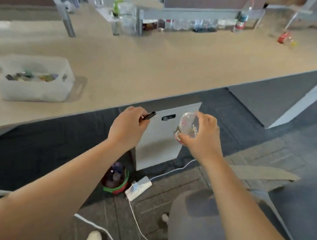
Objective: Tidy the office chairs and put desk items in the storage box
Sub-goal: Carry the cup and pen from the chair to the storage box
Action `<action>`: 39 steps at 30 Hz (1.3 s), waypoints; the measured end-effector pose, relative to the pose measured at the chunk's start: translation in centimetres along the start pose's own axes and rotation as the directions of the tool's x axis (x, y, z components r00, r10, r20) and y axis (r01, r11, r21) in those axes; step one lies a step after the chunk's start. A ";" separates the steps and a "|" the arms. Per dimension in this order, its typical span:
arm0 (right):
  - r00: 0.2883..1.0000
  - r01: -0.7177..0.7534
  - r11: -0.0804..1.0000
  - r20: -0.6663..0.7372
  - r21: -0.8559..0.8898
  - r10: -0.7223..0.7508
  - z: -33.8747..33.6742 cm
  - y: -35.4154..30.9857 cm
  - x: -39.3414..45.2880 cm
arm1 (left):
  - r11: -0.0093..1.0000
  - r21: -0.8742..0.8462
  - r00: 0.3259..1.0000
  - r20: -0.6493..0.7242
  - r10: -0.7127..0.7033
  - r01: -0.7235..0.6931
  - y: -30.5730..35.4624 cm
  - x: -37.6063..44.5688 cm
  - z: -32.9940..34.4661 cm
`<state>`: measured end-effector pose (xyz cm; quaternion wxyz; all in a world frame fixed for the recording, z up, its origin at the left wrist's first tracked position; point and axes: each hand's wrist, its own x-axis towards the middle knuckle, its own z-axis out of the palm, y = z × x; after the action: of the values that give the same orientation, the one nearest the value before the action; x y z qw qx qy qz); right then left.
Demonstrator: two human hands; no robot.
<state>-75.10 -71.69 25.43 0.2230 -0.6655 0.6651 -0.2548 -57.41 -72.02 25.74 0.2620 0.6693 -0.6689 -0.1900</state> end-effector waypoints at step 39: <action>0.826 0.380 0.913 0.499 -0.149 -0.262 29.7 -34.0 19.0 | 0.914 0.116 0.921 -0.044 -0.386 0.388 -34.0 14.8 -25.7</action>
<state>-30.29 -91.34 24.96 0.2478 -0.8322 0.4947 -0.0374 -14.33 -85.36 26.92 0.1843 0.8050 -0.5309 -0.1900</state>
